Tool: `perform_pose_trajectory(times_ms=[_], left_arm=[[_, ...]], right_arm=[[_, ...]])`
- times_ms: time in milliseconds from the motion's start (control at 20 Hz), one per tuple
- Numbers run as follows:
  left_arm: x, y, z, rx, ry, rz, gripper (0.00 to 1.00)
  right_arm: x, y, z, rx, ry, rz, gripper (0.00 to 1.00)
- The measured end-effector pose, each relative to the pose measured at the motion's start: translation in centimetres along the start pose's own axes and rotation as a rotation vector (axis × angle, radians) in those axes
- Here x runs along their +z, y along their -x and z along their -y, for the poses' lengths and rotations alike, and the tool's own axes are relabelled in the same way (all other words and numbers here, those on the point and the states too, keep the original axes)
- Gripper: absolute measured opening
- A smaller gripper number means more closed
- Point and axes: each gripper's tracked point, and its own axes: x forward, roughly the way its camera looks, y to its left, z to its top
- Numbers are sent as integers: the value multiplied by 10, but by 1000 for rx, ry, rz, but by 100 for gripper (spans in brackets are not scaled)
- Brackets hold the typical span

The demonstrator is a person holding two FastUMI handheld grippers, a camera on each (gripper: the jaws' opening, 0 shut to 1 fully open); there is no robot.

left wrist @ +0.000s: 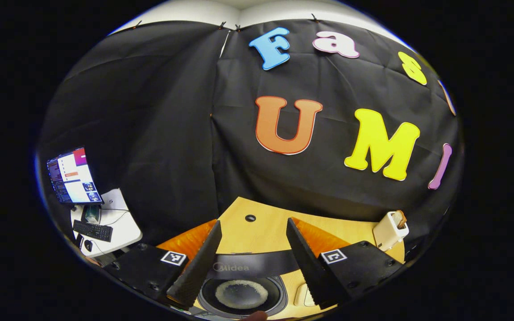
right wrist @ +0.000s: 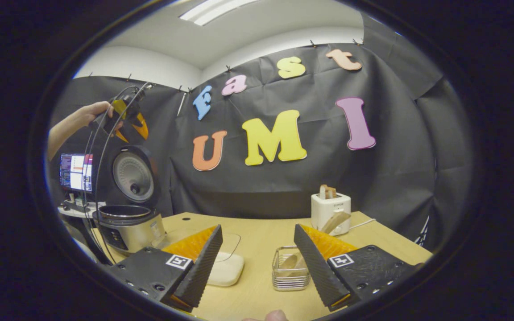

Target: Close the left gripper, press the button to open the rice cooker; take a wooden spoon from the chopstick holder with the right hand, scoop a spoonful of rice and pour it into the rice cooker, then put the wooden spoon back into the chopstick holder.

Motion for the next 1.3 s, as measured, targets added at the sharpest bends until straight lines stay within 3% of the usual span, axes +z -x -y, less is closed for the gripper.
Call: perform_pose_trajectory(times_ms=[150,200,350,550,950,1100,1150,1200,1250,1300], left_arm=[[-13,-3,-16,33,-1,-48,91],[-17,-4,-17,34,3,-55,90],[-28,6,-15,1,8,-78,87],[-55,30,-11,-22,28,-107,85],[-154,67,2,-30,59,-161,85],[-185,72,2,-33,54,-125,85],[-194,72,1,-33,54,-116,85],[-203,72,2,-32,61,-113,85],[-212,72,2,-31,67,-113,85],[-218,72,3,-32,63,-116,85]], right_arm=[[2,4,-16,33,17,19,92],[3,6,-20,42,23,24,96],[-1,7,-31,63,52,15,91],[1,13,-36,67,44,11,95],[8,22,-26,47,4,32,95],[8,21,-19,23,-10,34,95],[7,20,-18,20,-18,32,91],[7,20,-18,19,-22,31,95],[6,20,-18,15,-22,29,91],[5,20,-18,12,-17,27,95]])
